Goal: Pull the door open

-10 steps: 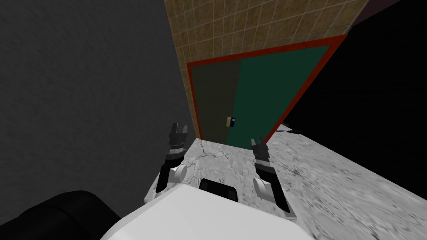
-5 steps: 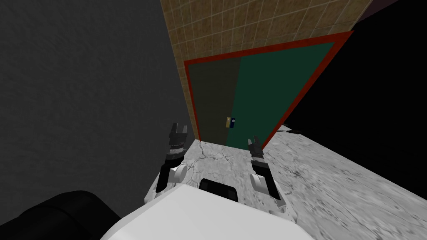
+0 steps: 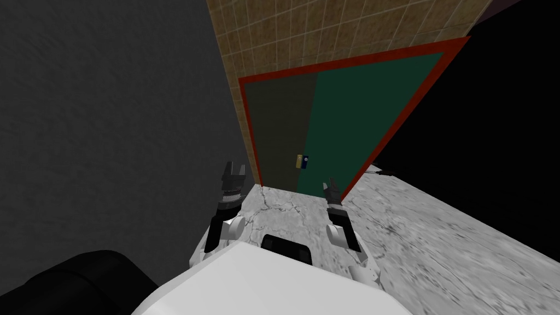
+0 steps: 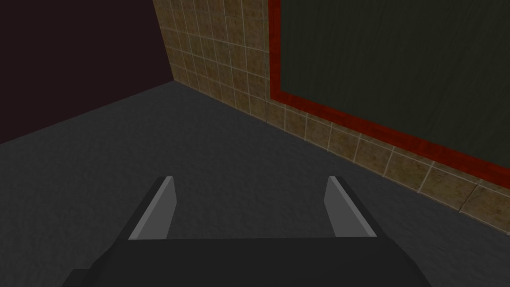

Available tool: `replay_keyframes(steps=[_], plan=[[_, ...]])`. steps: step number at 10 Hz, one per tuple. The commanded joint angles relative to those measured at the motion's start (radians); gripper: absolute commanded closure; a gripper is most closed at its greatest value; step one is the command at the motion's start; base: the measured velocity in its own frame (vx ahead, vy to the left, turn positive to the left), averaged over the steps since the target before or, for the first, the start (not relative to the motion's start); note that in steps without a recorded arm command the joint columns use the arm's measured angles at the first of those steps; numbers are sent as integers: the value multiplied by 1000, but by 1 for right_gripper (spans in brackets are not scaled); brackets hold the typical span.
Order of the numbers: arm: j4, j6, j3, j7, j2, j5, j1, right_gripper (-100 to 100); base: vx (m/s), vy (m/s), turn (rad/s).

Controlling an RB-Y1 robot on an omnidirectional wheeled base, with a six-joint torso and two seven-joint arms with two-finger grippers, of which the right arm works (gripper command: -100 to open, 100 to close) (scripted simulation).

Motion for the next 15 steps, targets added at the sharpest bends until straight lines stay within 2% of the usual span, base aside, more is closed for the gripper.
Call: replay_keyframes(steps=[1,3,4,6,7,11,12,15], plan=[[50,2,-1,0,-1,-2,-34,-100,68,11,-39],[114,1,-5,-2,-6,-6,-81,-100,100,16,-27],[130,1,-5,-2,-6,-6,-81,-100,69,6,-8],[197,0,-8,-3,-11,-9,-128,-100,65,7,-25],[206,0,-8,-3,-11,-9,-128,-100,54,6,-12],[347,-3,-15,-6,-18,-17,-223,-100,87,10,-29],[359,-3,-15,-6,-18,-17,-223,-100,67,15,-6],[460,-5,-20,-9,-23,-22,-293,-100,75,13,-26]])
